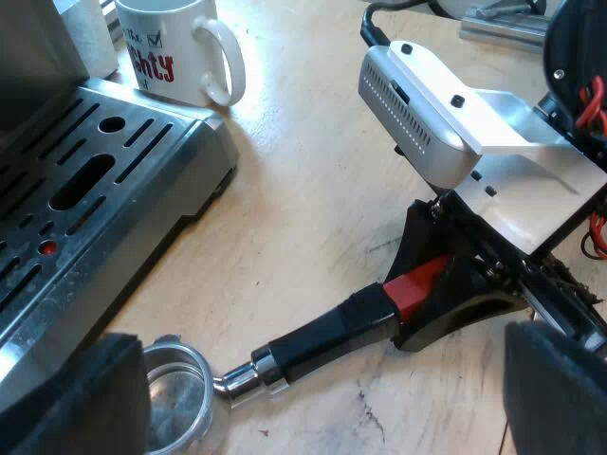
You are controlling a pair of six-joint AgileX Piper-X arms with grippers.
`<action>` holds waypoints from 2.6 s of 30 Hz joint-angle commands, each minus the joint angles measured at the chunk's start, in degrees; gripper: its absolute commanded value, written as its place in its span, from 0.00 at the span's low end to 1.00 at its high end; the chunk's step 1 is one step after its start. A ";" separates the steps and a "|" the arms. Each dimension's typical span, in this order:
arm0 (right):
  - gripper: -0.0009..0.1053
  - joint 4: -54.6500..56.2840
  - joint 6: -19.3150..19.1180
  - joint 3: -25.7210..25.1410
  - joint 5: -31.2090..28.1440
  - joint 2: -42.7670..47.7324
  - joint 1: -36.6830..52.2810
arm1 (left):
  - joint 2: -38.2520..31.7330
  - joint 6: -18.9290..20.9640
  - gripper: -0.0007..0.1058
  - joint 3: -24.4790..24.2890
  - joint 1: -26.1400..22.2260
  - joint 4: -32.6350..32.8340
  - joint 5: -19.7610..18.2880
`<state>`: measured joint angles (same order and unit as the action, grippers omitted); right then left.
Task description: Grind coffee beans and then tamp
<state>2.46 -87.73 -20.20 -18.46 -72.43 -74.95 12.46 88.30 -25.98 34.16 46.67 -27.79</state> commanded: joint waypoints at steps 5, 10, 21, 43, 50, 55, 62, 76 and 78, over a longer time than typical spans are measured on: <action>0.01 -2.14 0.60 -0.81 -0.83 0.57 0.14 | -0.43 0.17 0.72 -0.24 0.18 0.21 -0.34; 0.01 -1.24 2.47 -0.81 -0.65 0.57 0.14 | -0.43 0.17 0.72 -0.24 0.18 0.21 -0.34; 0.01 -0.47 3.06 -0.81 1.29 0.57 0.14 | -0.43 0.17 0.72 -0.24 0.18 0.21 -0.34; 0.48 4.28 3.06 -1.88 1.17 0.57 0.14 | -0.43 0.17 0.72 -0.24 0.18 2.00 -0.34; 0.48 10.00 3.06 -4.12 1.17 0.57 0.14 | -0.43 0.17 0.72 -0.24 0.18 2.25 -0.34; 0.48 16.03 3.06 -6.73 1.17 0.57 0.14 | -0.43 0.17 0.72 -0.24 0.18 2.13 -0.34; 0.48 27.46 1.73 -13.12 1.17 2.55 0.14 | -0.43 0.17 0.72 -0.24 0.18 1.86 -0.04; 0.48 23.71 -1.33 -13.84 -0.94 14.38 -0.04 | -0.57 0.17 0.72 -6.28 0.18 2.70 10.95; 0.48 15.96 -7.14 -13.84 -0.98 16.65 -1.46 | -0.57 0.17 0.72 -8.33 0.18 2.70 11.41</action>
<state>25.32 -90.07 -33.38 -19.14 -57.20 -75.37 12.33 88.30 -31.44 34.16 49.89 -18.00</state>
